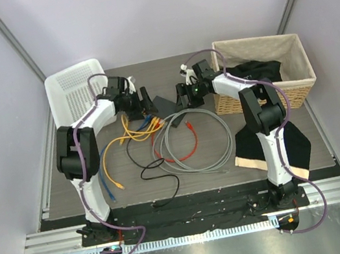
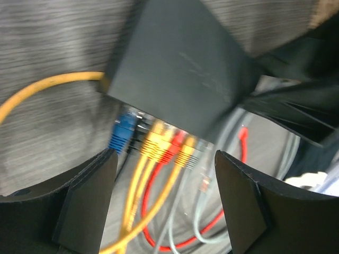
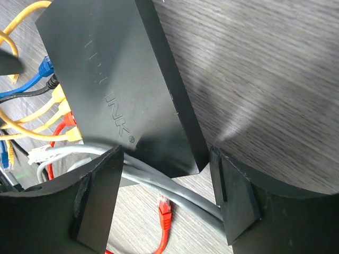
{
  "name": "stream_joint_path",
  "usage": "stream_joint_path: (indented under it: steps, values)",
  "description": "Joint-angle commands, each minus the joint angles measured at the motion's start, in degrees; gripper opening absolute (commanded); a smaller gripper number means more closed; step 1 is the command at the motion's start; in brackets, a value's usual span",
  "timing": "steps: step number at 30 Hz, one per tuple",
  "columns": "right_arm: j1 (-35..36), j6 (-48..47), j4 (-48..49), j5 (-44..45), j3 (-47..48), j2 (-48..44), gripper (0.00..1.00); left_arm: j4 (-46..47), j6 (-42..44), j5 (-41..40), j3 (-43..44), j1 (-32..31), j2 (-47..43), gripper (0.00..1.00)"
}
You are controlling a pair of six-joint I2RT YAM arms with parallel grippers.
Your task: Pull the plug from the switch port
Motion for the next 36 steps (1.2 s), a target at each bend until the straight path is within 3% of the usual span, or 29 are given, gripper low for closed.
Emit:
stream_joint_path:
  steps: [1,10,18,26,30,34,36]
  values:
    - [0.00,-0.72,-0.92,1.13,-0.65,-5.64,0.74,-0.01,0.08,-3.48,2.08,0.02,2.62,0.79]
    - [-3.69,-3.71,-2.24,5.00,-0.85,-7.23,0.75,0.69,3.86,-4.63,10.25,-0.95,11.76,0.81]
    - [-4.74,-7.05,-3.82,5.45,3.82,-4.86,0.75,0.60,11.68,-4.36,24.48,-4.55,20.47,0.83]
    - [-4.39,-3.89,-1.01,-0.88,6.63,-0.29,0.75,-1.95,12.82,-14.90,21.16,-2.27,8.71,0.93]
    - [-3.60,-3.71,-0.83,-0.79,10.14,2.78,0.75,-5.18,13.62,-13.95,19.14,-1.39,3.78,0.94]
    - [-3.07,-3.36,-0.66,-1.41,10.68,4.11,0.75,-6.35,7.40,-9.99,13.79,-1.21,1.40,0.93]
    - [-2.90,-3.01,-0.66,-1.58,10.42,4.28,0.73,-5.20,5.19,-7.80,10.37,-1.21,1.66,0.88]
